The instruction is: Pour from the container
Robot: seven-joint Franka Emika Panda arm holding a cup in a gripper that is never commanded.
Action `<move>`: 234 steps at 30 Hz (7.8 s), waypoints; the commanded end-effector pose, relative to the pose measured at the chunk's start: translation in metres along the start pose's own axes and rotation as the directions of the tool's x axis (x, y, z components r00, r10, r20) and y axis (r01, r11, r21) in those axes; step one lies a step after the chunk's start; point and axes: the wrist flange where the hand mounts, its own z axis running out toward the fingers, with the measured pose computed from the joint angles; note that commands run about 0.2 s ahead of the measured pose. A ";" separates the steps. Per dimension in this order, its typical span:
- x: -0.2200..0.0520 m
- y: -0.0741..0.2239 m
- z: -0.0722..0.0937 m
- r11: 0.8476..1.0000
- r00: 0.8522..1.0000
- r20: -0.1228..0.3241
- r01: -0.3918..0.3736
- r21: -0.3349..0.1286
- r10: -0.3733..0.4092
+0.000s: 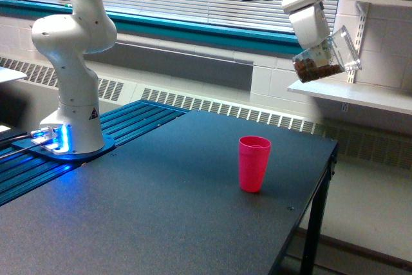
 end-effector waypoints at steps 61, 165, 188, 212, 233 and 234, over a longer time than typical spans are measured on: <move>-0.154 0.100 0.015 0.965 0.997 0.076 -0.003 -0.263 0.024; -0.176 0.111 0.089 0.828 0.952 0.293 0.231 -0.511 -0.085; -0.175 0.113 0.090 0.794 0.940 0.323 0.275 -0.543 -0.105; -0.180 0.093 0.103 0.778 0.923 0.357 0.327 -0.537 -0.141; -0.176 0.090 0.100 0.778 0.925 0.352 0.326 -0.537 -0.144; -0.176 0.091 0.100 0.777 0.925 0.352 0.326 -0.538 -0.144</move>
